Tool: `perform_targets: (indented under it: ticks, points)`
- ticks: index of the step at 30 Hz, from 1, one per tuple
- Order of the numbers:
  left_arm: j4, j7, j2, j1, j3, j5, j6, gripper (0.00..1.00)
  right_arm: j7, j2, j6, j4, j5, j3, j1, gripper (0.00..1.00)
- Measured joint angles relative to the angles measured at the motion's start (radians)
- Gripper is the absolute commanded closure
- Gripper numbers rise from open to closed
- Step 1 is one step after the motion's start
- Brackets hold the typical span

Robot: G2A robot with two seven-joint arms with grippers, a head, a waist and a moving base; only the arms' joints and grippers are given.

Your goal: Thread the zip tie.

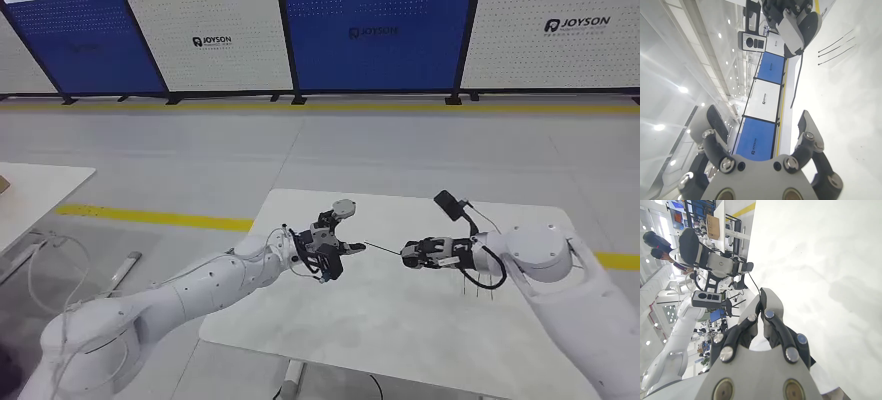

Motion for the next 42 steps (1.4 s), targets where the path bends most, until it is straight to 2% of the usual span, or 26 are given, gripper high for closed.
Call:
perform_targets:
  ticks: [9,18,21,29,30,32,35,37,39,41,42]
  points:
    - [0.056,0.083,-0.033,-0.003,0.000,0.000,0.000,0.00,-0.048,-0.017,0.001,0.018,-0.003,-0.027,0.044,1.00]
    - [0.057,0.083,-0.033,-0.003,0.000,0.000,0.000,0.00,-0.050,-0.017,0.001,0.018,-0.001,-0.027,0.042,1.00]
    - [0.079,0.052,-0.035,-0.012,0.000,0.000,0.000,0.00,-0.095,-0.020,0.001,0.013,0.013,-0.022,0.022,1.00]
    - [0.139,0.100,-0.063,-0.016,0.000,0.000,0.000,0.00,-0.119,-0.036,0.001,0.029,0.004,-0.059,0.054,1.00]
    - [0.149,0.109,-0.069,-0.015,0.000,0.000,0.000,0.12,-0.118,-0.038,0.001,0.034,0.004,-0.065,0.062,1.00]
    - [0.164,0.121,-0.080,-0.015,0.000,0.000,0.000,0.55,-0.117,-0.043,0.001,0.042,0.005,-0.074,0.072,1.00]
    - [0.184,0.142,-0.092,-0.015,0.000,0.000,0.000,0.55,-0.117,-0.047,0.001,0.050,0.007,-0.083,0.082,1.00]
    - [0.201,0.157,-0.102,-0.015,0.000,0.000,0.000,0.61,-0.116,-0.049,0.001,0.056,0.008,-0.088,0.086,1.00]
    - [0.215,0.172,-0.111,-0.016,0.000,0.000,0.000,0.62,-0.115,-0.051,0.001,0.060,0.009,-0.093,0.090,1.00]
    - [0.225,0.186,-0.118,-0.016,0.000,0.000,0.000,0.58,-0.114,-0.053,0.001,0.065,0.009,-0.097,0.093,1.00]
    - [0.232,0.193,-0.123,-0.017,0.000,0.000,0.000,0.60,-0.114,-0.054,0.001,0.068,0.010,-0.100,0.095,1.00]
